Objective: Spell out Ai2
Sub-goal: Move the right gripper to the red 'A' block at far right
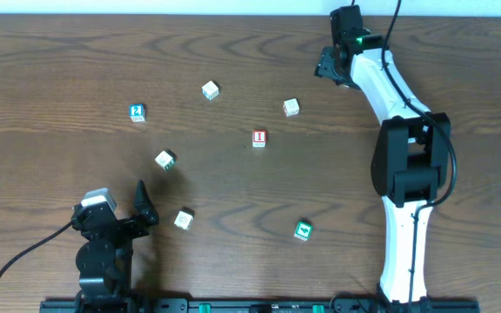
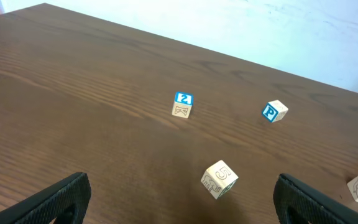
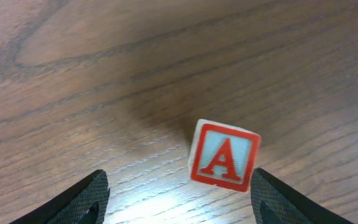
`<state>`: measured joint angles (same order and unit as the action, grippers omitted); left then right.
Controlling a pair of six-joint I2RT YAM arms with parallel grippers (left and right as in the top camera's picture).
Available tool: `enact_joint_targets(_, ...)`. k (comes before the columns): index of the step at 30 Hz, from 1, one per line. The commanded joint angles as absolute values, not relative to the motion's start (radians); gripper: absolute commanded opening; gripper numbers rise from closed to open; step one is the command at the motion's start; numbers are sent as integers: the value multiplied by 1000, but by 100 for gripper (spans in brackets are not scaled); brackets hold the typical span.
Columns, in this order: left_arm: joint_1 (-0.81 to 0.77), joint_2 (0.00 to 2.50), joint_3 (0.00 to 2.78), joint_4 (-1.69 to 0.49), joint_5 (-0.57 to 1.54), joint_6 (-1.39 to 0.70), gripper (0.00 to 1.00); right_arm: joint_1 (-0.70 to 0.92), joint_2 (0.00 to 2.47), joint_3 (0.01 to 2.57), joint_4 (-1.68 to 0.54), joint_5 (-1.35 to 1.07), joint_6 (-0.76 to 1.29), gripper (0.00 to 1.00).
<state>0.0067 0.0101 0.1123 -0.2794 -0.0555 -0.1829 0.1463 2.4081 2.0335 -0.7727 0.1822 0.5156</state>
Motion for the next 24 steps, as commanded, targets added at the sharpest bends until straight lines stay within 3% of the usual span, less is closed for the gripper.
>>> enact_joint_targets(1, 13, 4, 88, -287, -55, -183, 95, 127, 2416, 2063, -780, 171, 545, 73)
enact_joint_targets(24, 13, 4, 88, -287, -55, -183, 95, 109, 2425, 2079, -817, 184, 577, 68)
